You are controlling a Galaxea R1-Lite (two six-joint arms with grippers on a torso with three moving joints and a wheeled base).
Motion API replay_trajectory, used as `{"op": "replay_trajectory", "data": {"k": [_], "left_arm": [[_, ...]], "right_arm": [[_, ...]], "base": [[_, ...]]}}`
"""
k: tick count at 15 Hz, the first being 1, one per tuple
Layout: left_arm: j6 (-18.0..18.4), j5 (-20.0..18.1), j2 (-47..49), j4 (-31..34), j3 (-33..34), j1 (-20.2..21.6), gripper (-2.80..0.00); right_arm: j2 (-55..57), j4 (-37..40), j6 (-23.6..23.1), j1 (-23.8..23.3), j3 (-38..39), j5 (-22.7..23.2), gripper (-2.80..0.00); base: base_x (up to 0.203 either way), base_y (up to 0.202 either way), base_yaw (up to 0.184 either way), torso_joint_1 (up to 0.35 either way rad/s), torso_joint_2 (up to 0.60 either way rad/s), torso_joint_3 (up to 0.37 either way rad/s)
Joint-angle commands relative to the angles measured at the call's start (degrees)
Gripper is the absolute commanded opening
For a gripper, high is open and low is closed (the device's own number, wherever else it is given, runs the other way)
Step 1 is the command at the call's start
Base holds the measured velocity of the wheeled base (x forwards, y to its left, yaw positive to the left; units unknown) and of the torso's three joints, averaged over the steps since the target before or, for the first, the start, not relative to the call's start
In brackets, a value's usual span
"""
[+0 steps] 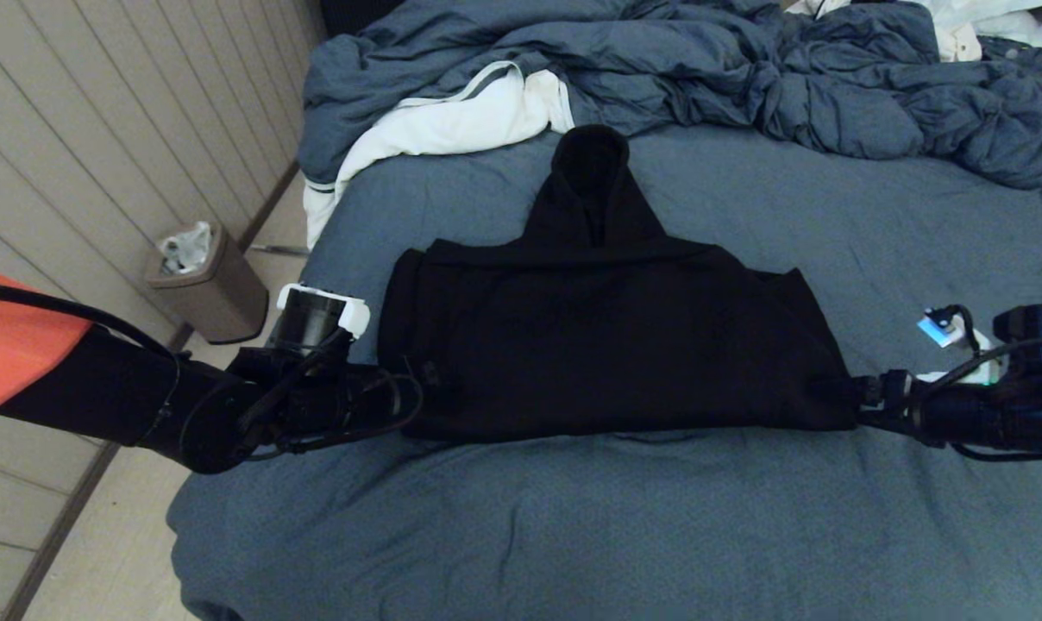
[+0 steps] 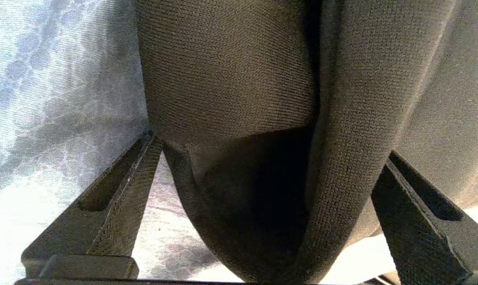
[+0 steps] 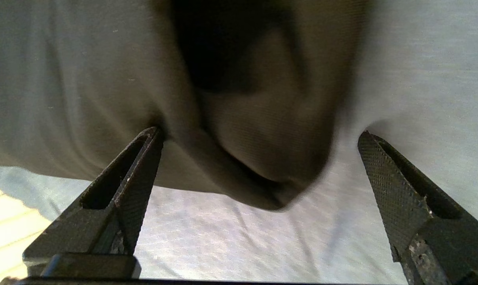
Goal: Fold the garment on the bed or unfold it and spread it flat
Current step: Fold the black sweatshirt
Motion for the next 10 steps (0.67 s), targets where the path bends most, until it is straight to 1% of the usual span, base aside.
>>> {"op": "replay_trajectory", "data": {"k": [1, 3, 5, 6, 7, 10], "left_arm": [[-0.24, -0.06, 0.42, -0.15, -0.09, -0.09, 0.00], [-0.24, -0.23, 0.42, -0.15, -0.10, -0.09, 0.00], [-0.33, -0.15, 0.42, -0.15, -0.11, -0.18, 0.00], [-0.32, -0.15, 0.43, -0.05, -0.19, -0.27, 0.00], [-0.27, -0.05, 0.44, 0.28, -0.34, -0.42, -2.80], [-0.32, -0.06, 0.26, 0.38, -0.45, -0.97, -2.80]], "right_arm": [[0.39, -0.46, 0.56, 1.43, -0.14, 0.22, 0.00], [0.89, -2.32, 1.36, 1.65, -0.17, 0.01, 0.00], [1.11, -2.43, 1.54, 2.00, -0.21, 0.00, 0.00], [1.45, -2.43, 1.50, 2.00, -0.30, 0.00, -1.23], [1.66, -2.51, 1.50, 2.00, -0.38, -0.09, -2.80], [1.71, -2.60, 1.58, 2.44, -0.38, -0.09, -2.80]], "base": [[0.000, 0.000, 0.000, 0.000, 0.00, 0.000], [0.000, 0.000, 0.000, 0.000, 0.00, 0.000], [0.000, 0.000, 0.000, 0.000, 0.00, 0.000], [0.000, 0.000, 0.000, 0.000, 0.00, 0.000], [0.000, 0.000, 0.000, 0.000, 0.00, 0.000], [0.000, 0.000, 0.000, 0.000, 0.00, 0.000]]}}
